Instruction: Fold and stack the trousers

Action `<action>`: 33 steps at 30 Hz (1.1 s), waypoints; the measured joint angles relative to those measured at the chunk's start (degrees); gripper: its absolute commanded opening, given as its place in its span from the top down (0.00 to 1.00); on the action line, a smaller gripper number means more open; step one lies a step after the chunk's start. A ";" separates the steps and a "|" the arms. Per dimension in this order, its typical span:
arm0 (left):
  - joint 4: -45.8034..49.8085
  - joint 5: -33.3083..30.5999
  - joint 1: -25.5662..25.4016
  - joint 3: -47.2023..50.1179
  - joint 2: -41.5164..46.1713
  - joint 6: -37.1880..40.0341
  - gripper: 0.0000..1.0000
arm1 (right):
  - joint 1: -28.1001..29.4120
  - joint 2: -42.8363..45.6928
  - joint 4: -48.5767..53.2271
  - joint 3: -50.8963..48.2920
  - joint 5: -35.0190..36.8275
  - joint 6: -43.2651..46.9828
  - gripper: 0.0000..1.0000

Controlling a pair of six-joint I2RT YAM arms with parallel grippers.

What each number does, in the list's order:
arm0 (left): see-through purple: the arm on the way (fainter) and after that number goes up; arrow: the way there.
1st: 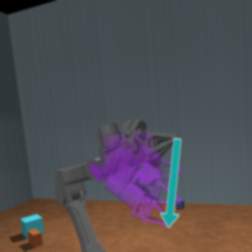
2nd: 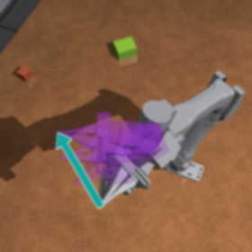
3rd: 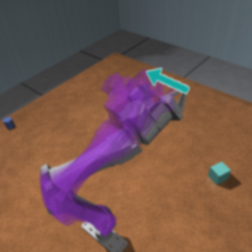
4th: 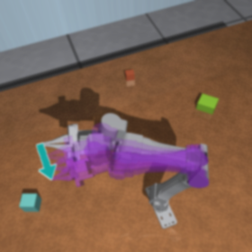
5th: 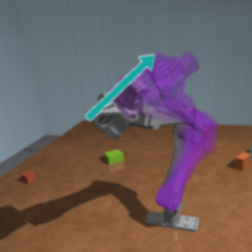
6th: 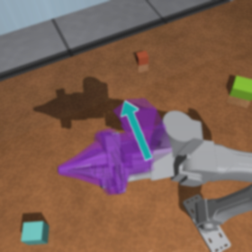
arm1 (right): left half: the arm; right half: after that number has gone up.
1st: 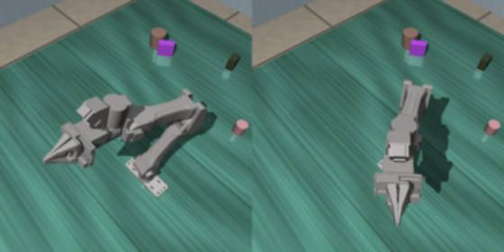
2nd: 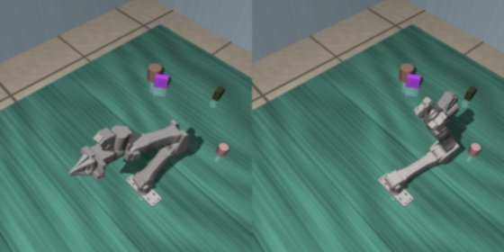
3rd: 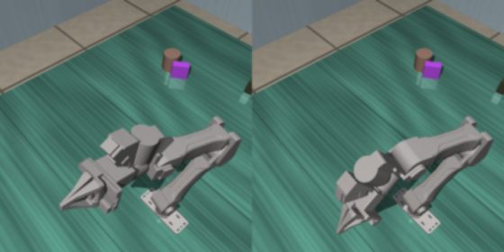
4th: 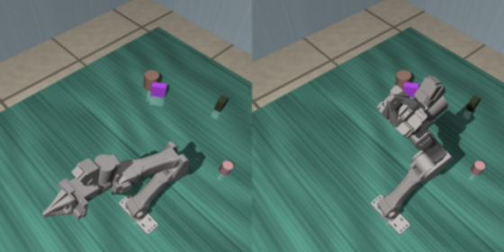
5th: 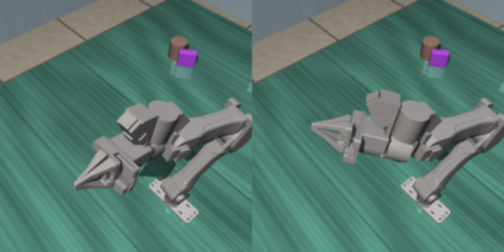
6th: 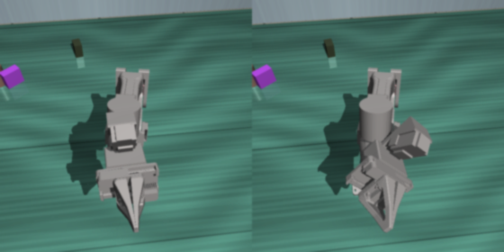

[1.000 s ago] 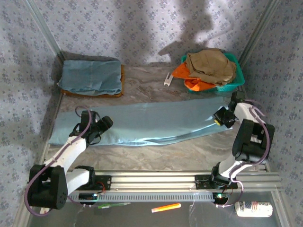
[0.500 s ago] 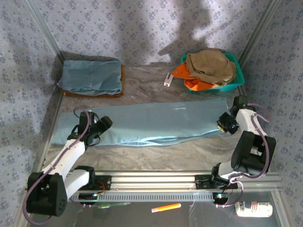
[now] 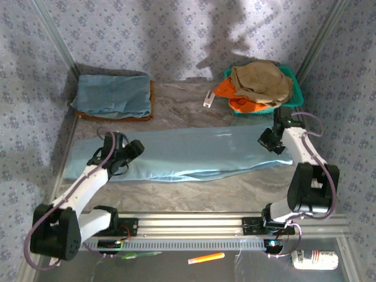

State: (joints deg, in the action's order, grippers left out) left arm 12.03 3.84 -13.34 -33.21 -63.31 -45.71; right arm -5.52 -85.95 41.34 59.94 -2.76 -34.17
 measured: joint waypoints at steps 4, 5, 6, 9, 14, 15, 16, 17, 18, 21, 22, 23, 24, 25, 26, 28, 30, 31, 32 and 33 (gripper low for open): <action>-4.17 -0.48 -0.70 0.02 -5.55 -2.58 0.30 | -1.81 -7.21 -4.13 -1.18 -1.57 -0.59 1.00; -5.22 -0.52 -0.66 0.94 -6.27 -3.39 0.30 | -2.89 -8.20 -5.33 -2.51 -2.51 -0.92 1.00; -5.92 -0.90 -0.66 2.12 -6.62 -4.17 0.30 | -4.11 -8.61 -6.27 -4.15 -3.48 -1.11 1.00; -7.74 -1.75 -0.39 6.23 -6.71 -6.69 0.30 | -8.79 -7.06 -8.24 -8.35 -7.19 -1.53 0.93; -12.37 0.00 2.43 9.94 -5.33 -10.38 0.30 | -16.26 -5.07 -8.17 -11.58 -12.68 -1.42 0.87; -13.18 0.98 3.43 10.40 -5.03 -10.99 0.30 | -17.33 -5.07 -8.11 -11.78 -13.44 -1.22 0.86; -13.70 1.60 4.11 10.71 -4.92 -11.37 0.30 | -18.12 -5.09 -8.09 -11.91 -13.99 -1.05 0.85; -14.27 2.43 5.07 10.97 -4.81 -11.72 0.30 | -18.75 -5.09 -8.02 -11.96 -14.43 -0.98 0.84; -14.64 3.08 5.79 11.08 -4.83 -12.04 0.30 | -19.19 -5.11 -7.91 -11.98 -14.75 -0.98 0.83; -15.19 4.90 7.76 11.32 -4.81 -12.50 0.30 | -19.98 -5.22 -7.78 -11.96 -15.61 -1.03 0.78; -15.34 5.77 8.63 11.45 -4.70 -12.59 0.30 | -20.35 -5.27 -7.67 -11.91 -16.04 -1.03 0.78; -15.50 6.21 9.27 11.69 -4.50 -12.70 0.30 | -20.70 -5.27 -7.54 -11.91 -16.33 -1.01 0.78; -15.54 6.73 9.94 12.04 -3.93 -12.70 0.30 | -21.14 -5.27 -7.30 -11.91 -16.61 -1.01 0.77; -15.41 6.97 10.62 12.48 -3.06 -12.66 0.30 | -21.57 -5.25 -7.06 -11.91 -16.96 -1.01 0.76; -15.06 6.95 11.13 12.90 -2.14 -12.57 0.30 | -21.86 -5.22 -6.93 -11.91 -17.29 -1.01 0.75; -12.76 6.88 12.17 13.49 0.57 -11.63 0.28 | -21.64 -4.57 -6.78 -11.91 -17.42 -1.01 0.70; -9.81 6.91 12.63 13.49 3.04 -10.19 0.26 | -20.26 -3.08 -6.38 -11.76 -16.13 -0.74 0.69; -7.61 6.93 12.68 13.16 4.55 -9.11 0.26 | -18.97 -1.92 -5.55 -11.28 -15.32 -0.68 0.69; -5.57 6.93 12.72 12.59 5.64 -8.11 0.26 | -17.44 -0.94 -4.81 -10.54 -14.49 -0.52 0.68; -2.93 7.13 12.70 11.45 6.75 -6.86 0.26 | -15.28 0.24 -4.20 -9.46 -13.73 -0.42 0.68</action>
State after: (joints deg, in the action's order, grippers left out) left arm 9.10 10.96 -0.64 -21.76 -56.55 -52.58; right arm -20.80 -85.71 37.15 50.48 -16.49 -34.59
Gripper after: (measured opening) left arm 0.739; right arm 0.316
